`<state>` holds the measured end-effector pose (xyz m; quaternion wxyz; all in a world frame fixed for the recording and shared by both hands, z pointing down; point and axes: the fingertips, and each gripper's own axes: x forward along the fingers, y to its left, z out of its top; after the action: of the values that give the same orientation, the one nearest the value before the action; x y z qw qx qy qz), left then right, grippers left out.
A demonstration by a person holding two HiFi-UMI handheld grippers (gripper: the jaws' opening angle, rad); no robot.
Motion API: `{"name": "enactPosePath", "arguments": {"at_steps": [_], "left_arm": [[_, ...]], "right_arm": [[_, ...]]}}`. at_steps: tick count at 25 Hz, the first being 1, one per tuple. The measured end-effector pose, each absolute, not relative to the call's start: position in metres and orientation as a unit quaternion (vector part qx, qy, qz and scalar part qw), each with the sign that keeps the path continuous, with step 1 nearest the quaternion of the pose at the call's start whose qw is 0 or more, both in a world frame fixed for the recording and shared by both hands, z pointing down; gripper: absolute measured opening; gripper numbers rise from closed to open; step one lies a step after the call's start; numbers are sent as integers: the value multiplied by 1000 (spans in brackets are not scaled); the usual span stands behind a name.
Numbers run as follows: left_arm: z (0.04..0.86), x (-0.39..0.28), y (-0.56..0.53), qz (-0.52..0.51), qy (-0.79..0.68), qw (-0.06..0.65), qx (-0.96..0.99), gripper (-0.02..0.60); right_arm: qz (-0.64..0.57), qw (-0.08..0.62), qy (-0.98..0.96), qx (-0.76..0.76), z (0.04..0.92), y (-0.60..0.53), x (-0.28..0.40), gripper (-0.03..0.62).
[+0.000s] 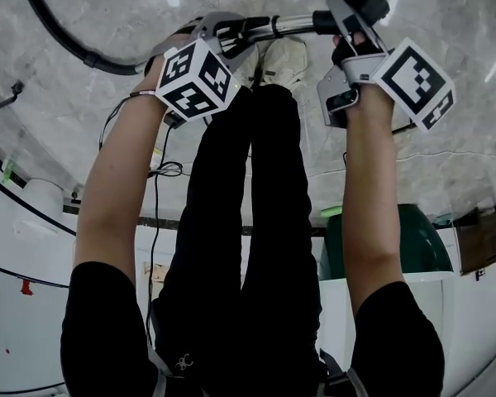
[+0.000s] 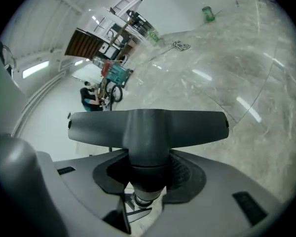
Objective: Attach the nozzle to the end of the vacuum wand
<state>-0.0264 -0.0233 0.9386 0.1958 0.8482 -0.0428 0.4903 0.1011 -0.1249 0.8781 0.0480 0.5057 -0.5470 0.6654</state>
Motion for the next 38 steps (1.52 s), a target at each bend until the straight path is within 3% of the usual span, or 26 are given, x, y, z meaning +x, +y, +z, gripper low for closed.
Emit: {"name": "enactPosePath", "arguments": {"at_steps": [5,11,15,18,22,24,33,38], "left_arm": [[947,-25,-23,498,-52,188,845,172],[960,-16,-21,513,-77,148,842,172],[959,-15,-22,490,-68,190,848,172],[950,-17,-26,466,-39,239,851,172],[923,-24,-30,426,29,291,856,172],[916,-26,-28,425,36,304,852,172],[941,-18,-19,480,-26,254,839,172],[930,-26,-28,447,5,276,851,172]], "right_arm": [[688,97,-456,556,896,-119,109,176],[696,104,-434,563,902,-113,110,176],[686,99,-449,564,898,-118,108,176],[642,60,-539,541,881,-136,99,176],[586,-56,-702,402,846,-146,77,172],[590,-78,-722,353,842,-146,68,172],[697,81,-455,548,894,-120,91,172],[618,-19,-654,435,866,-140,64,170]]}}
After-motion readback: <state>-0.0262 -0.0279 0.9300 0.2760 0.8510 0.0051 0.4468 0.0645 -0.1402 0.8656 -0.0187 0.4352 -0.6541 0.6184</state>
